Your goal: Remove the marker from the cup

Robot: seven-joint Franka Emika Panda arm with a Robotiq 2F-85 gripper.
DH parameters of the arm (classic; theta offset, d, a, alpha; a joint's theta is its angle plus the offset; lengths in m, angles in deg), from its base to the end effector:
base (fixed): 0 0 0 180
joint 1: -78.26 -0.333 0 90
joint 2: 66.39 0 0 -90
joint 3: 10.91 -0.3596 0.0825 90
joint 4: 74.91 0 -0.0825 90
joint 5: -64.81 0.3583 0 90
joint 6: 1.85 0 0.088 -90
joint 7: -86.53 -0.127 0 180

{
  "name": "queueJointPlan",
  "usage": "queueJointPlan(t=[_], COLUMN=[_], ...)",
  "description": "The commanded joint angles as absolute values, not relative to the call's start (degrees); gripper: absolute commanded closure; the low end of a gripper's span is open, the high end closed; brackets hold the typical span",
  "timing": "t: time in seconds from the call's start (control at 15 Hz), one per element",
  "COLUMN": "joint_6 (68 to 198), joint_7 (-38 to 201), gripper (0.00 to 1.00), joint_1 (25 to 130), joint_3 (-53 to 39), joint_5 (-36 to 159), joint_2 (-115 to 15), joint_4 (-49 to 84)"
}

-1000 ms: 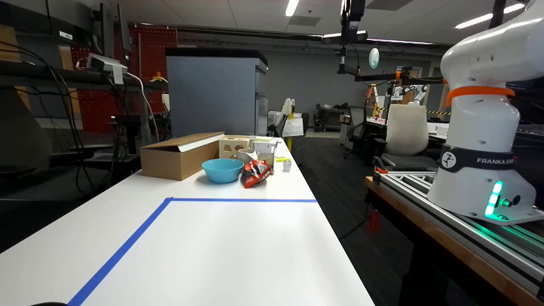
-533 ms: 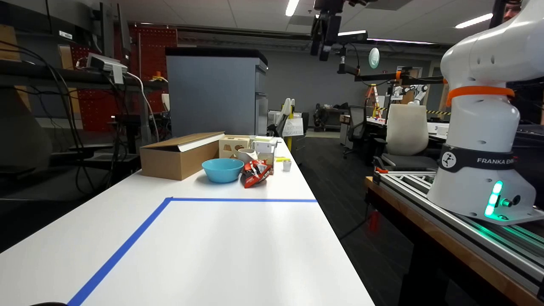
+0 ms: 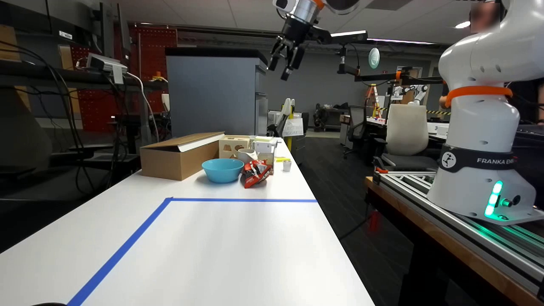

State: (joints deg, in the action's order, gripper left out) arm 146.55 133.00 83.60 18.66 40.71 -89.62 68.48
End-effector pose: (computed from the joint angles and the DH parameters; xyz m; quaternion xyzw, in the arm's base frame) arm 0.3464 -0.2577 0.4934 0.9417 0.2406 0.1433 0.1863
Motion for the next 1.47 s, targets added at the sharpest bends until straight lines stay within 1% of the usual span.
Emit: queueJointPlan(t=[0.0, 0.27, 0.53, 0.73, 0.87, 1.0, 1.13, 1.2, 1.27, 1.4], joint_6=[154.3, 157.2, 154.3, 150.6, 146.2, 139.7, 131.4, 127.1, 122.9, 115.0], joint_7=[147.6, 164.5, 180.8, 192.7, 200.7, 208.7, 216.9, 220.4, 224.3, 230.5], gripper=[0.0, 0.0, 0.0, 0.0, 0.0, 0.0, 0.0, 0.0, 0.0, 0.0], joint_1=[74.4, 60.8, 47.9, 41.3, 39.3, 39.6, 42.4, 51.9, 54.4, 63.1], joint_3=[24.5, 29.9, 34.1, 35.8, 36.2, 35.8, 34.7, 25.9, 24.5, 17.7], joint_5=[51.3, 68.1, 85.4, 98.3, 106.6, 114.7, 122.6, 126.0, 129.1, 132.5], joint_2=[-80.2, -74.3, -70.6, -68.0, -65.7, -62.7, -58.4, -55.5, -52.7, -46.6], joint_4=[62.3, 57.3, 51.5, 47.5, 44.6, 41.3, 38.2, 36.0, 34.5, 30.5])
